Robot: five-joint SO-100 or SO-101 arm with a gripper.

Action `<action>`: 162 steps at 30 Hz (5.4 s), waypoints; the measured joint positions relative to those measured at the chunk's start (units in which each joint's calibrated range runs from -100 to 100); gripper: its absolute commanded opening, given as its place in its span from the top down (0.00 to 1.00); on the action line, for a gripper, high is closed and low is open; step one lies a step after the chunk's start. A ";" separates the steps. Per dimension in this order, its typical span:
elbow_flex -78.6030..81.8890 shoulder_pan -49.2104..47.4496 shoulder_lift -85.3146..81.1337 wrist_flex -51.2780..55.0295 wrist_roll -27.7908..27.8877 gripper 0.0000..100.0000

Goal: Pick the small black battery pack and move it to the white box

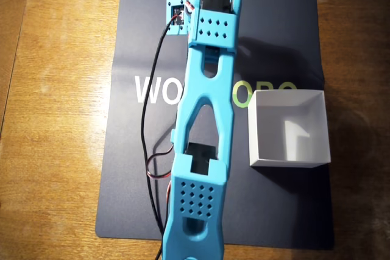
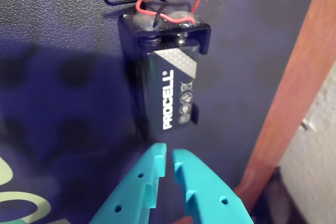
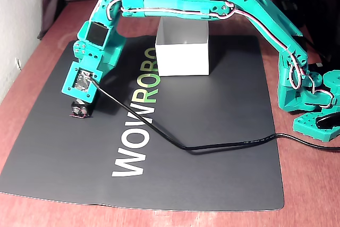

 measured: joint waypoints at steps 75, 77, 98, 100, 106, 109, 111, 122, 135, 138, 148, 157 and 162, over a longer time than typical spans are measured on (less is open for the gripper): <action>-0.09 -3.83 7.46 -0.44 -4.83 0.80; -0.09 -3.83 7.46 -0.44 -4.83 0.78; 1.82 -3.83 6.53 2.97 -3.57 0.84; 1.82 -3.83 6.36 4.80 -3.57 0.84; 1.82 -3.71 6.27 8.46 -3.57 0.84; 1.82 -3.71 6.27 9.59 -3.57 0.83; 1.82 -3.71 6.19 10.29 -3.26 0.83; 1.73 -4.20 6.19 11.95 -0.89 0.84; 1.64 -4.33 6.53 13.26 -0.84 0.85; 1.64 -4.33 6.53 13.26 -0.84 0.88; 1.64 -4.33 6.53 13.26 -0.84 0.89; 1.64 -4.33 6.53 13.26 -0.84 0.90; 1.64 -4.33 6.53 13.26 -0.95 0.92</action>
